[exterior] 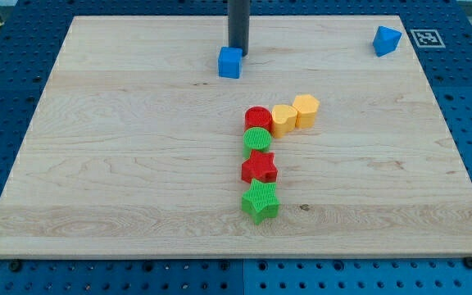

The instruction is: Move the cube at the center of the board

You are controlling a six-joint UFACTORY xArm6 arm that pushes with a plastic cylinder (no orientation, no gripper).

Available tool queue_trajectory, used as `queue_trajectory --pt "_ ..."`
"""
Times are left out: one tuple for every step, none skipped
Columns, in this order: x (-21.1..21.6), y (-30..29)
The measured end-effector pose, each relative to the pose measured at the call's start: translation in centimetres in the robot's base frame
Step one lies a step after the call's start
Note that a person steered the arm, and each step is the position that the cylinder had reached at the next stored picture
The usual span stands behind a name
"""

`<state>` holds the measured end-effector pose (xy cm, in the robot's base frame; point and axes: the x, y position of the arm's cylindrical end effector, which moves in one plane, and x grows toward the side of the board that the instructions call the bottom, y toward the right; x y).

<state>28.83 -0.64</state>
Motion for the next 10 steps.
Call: queue_trajectory --pt "0.0 -2.1" --pt "0.0 -4.0" --pt "-0.8 -5.8" --pt "-1.9 -8.0" --pt "-0.7 -9.2" --pt "-1.5 -6.1" --pt "-1.0 -0.6" --pt "1.2 0.0" --pt "3.5 0.0" --pt "4.2 0.0"
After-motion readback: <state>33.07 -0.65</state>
